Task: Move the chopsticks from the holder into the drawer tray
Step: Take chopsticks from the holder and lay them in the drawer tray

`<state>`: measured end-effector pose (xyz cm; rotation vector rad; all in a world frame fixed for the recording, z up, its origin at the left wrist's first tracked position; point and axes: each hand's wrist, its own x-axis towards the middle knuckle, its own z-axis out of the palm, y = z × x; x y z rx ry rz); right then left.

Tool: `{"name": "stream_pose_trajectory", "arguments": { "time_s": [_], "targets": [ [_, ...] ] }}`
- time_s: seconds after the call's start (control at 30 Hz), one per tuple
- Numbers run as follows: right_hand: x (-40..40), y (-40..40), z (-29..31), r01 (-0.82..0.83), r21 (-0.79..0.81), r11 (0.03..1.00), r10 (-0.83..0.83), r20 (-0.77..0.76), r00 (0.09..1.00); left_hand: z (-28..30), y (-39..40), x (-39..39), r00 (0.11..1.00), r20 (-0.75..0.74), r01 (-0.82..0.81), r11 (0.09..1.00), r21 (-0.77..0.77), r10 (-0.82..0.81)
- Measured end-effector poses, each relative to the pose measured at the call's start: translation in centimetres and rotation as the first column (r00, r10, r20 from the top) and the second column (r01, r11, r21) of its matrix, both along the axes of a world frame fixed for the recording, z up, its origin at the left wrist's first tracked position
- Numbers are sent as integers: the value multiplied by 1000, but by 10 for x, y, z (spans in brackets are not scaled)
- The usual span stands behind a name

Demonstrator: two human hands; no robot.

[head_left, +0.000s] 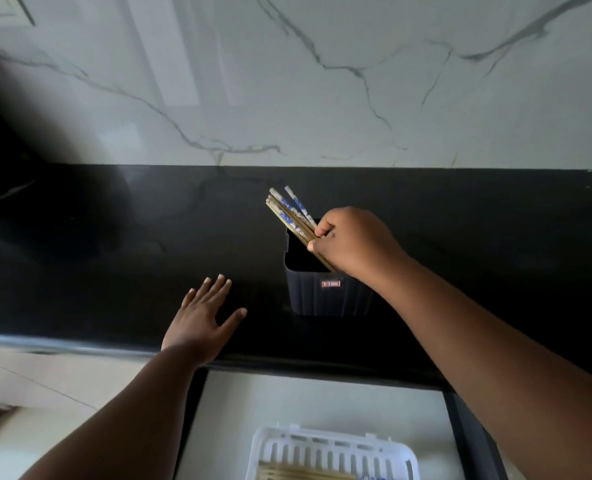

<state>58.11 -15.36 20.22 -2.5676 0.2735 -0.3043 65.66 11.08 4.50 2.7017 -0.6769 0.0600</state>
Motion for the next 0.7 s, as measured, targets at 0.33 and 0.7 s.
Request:
{"name": "stream_pose_trajectory", "arguments": {
  "time_s": [0.33, 0.7],
  "targets": [
    [39, 22, -16, 69, -211, 975, -93, -103, 990, -1, 0, -2, 1000, -14, 2, 1000, 3, -2],
    [34, 9, -15, 14, -152, 988, -33, -123, 992, 0, -2, -2, 1000, -21, 2, 1000, 8, -2]
  ]
}}
